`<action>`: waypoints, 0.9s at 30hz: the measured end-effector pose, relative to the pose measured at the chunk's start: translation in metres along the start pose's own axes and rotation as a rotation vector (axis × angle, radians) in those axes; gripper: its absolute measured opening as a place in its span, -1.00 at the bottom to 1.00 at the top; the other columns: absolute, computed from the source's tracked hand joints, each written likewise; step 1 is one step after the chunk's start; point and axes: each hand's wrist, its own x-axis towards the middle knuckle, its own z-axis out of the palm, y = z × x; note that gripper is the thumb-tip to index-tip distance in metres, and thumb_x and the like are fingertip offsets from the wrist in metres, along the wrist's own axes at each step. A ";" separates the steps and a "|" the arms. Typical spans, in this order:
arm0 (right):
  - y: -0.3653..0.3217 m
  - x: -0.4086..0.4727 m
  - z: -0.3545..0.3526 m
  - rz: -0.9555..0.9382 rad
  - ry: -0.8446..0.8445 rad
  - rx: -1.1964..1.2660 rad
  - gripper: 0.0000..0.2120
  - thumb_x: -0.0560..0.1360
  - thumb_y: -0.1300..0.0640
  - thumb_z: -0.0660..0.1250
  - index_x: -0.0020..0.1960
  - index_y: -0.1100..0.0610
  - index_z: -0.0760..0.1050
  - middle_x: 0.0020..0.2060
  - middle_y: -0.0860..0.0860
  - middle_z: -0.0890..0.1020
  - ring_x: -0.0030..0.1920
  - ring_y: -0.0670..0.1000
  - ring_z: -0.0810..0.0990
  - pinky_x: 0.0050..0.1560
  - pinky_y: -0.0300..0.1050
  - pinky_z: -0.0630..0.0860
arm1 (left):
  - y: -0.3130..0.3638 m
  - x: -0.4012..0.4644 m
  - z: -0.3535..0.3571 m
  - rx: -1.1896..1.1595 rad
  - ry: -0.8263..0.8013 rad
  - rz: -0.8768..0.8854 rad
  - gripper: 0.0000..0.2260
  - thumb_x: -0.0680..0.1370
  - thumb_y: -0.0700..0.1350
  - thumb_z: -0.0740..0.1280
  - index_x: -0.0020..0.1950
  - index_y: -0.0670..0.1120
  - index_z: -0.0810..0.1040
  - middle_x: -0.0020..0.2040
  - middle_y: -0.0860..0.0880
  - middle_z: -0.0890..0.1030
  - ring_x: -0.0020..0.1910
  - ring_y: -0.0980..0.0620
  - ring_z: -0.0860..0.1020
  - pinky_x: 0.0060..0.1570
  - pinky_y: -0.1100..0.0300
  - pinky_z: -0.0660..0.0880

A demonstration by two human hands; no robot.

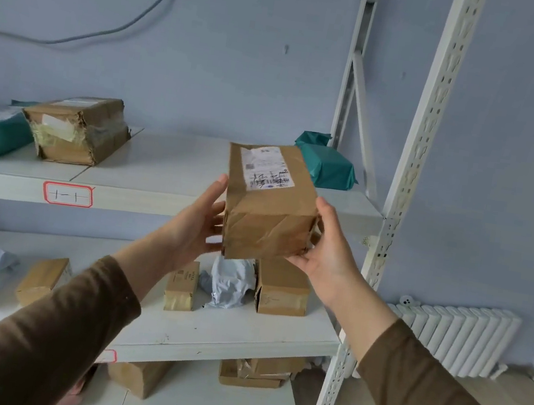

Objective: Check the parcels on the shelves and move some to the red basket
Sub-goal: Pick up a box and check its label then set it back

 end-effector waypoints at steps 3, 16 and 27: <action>-0.004 0.011 0.003 0.084 0.014 0.120 -0.48 0.49 -0.29 0.40 0.37 -0.09 0.51 0.24 0.11 0.63 0.21 0.16 0.65 0.27 0.28 0.58 | 0.012 -0.003 0.002 0.024 -0.004 0.001 -0.23 0.45 0.53 0.19 0.42 0.02 0.57 0.28 -0.08 0.66 0.32 -0.09 0.58 0.36 -0.07 0.47; 0.017 0.039 0.009 -0.105 -0.088 0.060 -0.60 0.66 -0.05 0.18 0.43 0.07 0.50 0.33 0.10 0.63 0.41 0.08 0.52 0.42 0.10 0.46 | 0.014 0.005 -0.016 0.030 -0.107 0.165 -0.19 0.50 0.10 0.43 0.59 0.46 0.04 0.42 0.16 0.55 0.39 0.07 0.52 0.48 -0.04 0.32; 0.008 0.116 0.085 -0.026 -0.056 -0.121 -0.77 0.67 -0.03 0.24 0.22 0.06 0.53 0.15 0.04 0.60 0.14 -0.02 0.57 0.31 0.04 0.54 | 0.041 0.051 -0.065 0.010 0.204 0.121 -0.51 0.64 0.24 0.26 0.46 -0.03 0.42 0.27 0.07 0.62 0.22 0.09 0.59 0.24 0.21 0.44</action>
